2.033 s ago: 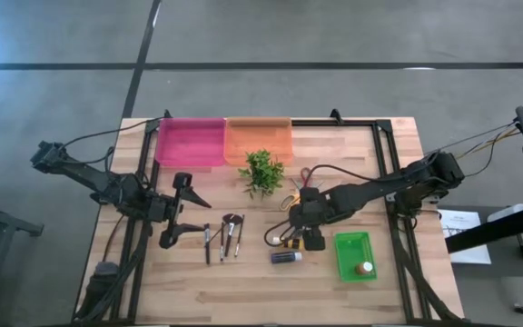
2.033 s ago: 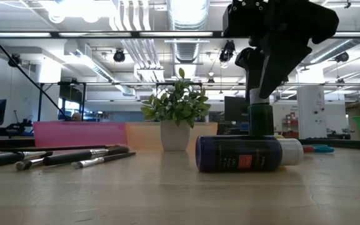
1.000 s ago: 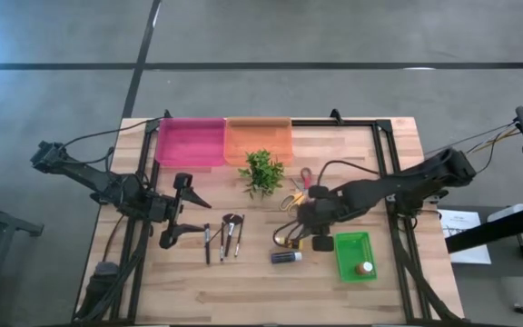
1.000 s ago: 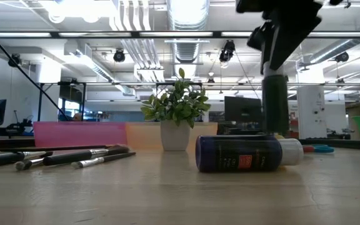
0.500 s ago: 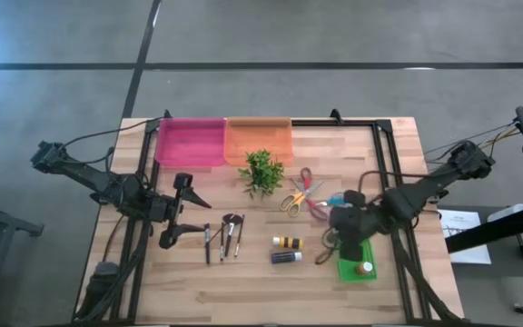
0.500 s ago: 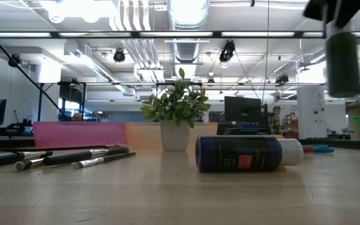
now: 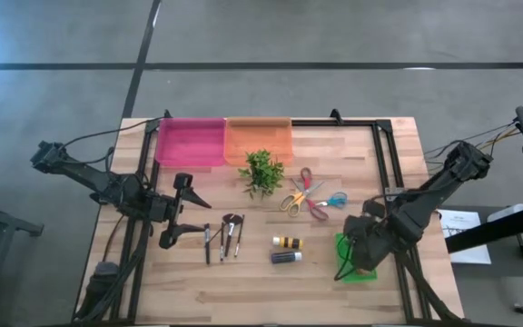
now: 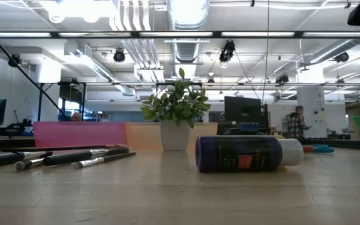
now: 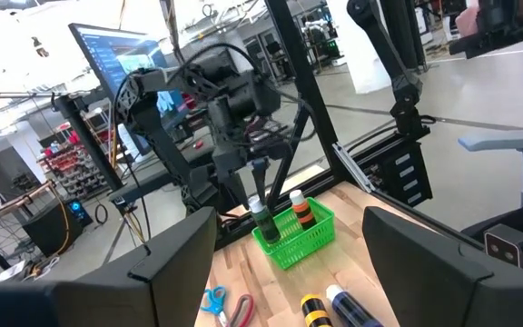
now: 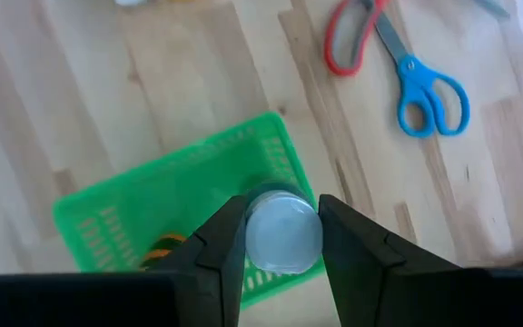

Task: Pick & Place Paint Supplies
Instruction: Put the green paint bottle into the green bin

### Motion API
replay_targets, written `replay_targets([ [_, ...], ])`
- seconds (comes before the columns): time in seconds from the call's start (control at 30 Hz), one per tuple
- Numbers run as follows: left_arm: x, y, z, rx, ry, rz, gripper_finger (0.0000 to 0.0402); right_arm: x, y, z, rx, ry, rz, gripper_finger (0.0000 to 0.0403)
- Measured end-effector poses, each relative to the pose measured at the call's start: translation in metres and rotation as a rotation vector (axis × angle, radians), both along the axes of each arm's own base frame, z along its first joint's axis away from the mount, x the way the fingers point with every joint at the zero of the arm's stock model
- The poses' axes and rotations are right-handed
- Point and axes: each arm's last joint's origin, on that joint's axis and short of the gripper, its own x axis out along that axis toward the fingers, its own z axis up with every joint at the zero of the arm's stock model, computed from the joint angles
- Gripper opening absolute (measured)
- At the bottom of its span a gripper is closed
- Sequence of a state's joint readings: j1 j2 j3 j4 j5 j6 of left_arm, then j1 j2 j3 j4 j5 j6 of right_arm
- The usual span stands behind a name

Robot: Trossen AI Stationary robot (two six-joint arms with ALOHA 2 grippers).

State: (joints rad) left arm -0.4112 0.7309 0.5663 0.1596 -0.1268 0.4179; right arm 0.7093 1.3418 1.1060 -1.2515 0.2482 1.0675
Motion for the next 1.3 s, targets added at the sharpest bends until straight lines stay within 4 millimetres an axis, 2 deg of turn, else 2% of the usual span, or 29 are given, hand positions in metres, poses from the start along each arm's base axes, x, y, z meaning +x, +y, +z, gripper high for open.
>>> replay_targets([
  [0.2, 0.000, 0.000, 0.000, 0.000, 0.000, 0.000, 0.0287, -0.015, 0.001, -0.015, 0.012, 0.023, -0.045, 0.0109],
  [0.57, 0.000, 0.000, 0.000, 0.000, 0.000, 0.000, 0.0287, -0.039, 0.010, -0.034, 0.091, -0.037, -0.094, 0.0109],
  [0.87, 0.000, 0.000, 0.000, -0.001, 0.000, 0.000, 0.0287, -0.041, 0.012, -0.044, 0.110, -0.054, -0.102, 0.0109],
  [1.3, 0.000, 0.000, -0.003, 0.000, 0.006, 0.000, 0.0287, -0.040, 0.013, -0.045, 0.107, -0.057, -0.074, 0.0110],
])
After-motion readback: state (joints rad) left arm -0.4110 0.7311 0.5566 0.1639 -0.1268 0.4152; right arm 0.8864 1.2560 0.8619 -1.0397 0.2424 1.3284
